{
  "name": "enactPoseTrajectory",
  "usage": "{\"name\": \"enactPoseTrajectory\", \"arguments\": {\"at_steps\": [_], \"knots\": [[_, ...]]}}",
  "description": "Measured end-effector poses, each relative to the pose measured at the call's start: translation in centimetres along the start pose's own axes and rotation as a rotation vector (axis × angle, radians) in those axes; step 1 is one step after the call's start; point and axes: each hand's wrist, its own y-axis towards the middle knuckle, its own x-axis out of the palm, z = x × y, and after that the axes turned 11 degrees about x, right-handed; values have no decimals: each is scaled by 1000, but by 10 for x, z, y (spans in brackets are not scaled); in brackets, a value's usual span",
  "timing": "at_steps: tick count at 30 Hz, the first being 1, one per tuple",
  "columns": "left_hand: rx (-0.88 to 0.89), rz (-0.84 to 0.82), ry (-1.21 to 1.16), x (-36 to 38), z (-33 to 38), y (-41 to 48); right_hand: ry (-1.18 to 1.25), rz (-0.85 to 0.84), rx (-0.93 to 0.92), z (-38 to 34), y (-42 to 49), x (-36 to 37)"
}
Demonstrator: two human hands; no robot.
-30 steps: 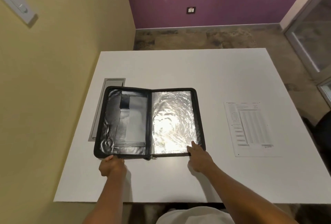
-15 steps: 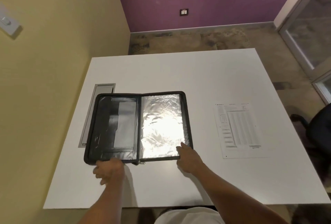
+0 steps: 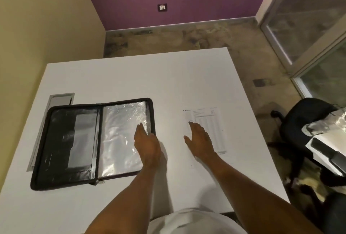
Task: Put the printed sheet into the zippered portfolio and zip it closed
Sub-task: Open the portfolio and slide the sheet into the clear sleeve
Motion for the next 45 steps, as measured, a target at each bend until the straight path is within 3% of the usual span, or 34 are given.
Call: {"name": "enactPoseTrajectory", "arguments": {"at_steps": [7,13,18,25,30,35,45], "knots": [[56,-197,-53,81,76,-31,28,53,199,77,38,-33],[-185,-395,97,131,87,-38,48,-24,339,124,65,-42],[-248,-346,191,155,96,-45,141,2,370,145,75,-28],[-407,-180,113,162,122,-32,255,44,432,135,77,-20],[-617,-234,146,162,117,-7,270,54,445,139,81,-19],[-705,-295,-87,158,88,7,282,38,426,144,81,-19],[-687,-372,-419,136,81,6,303,-2,407,151,82,-20]]}}
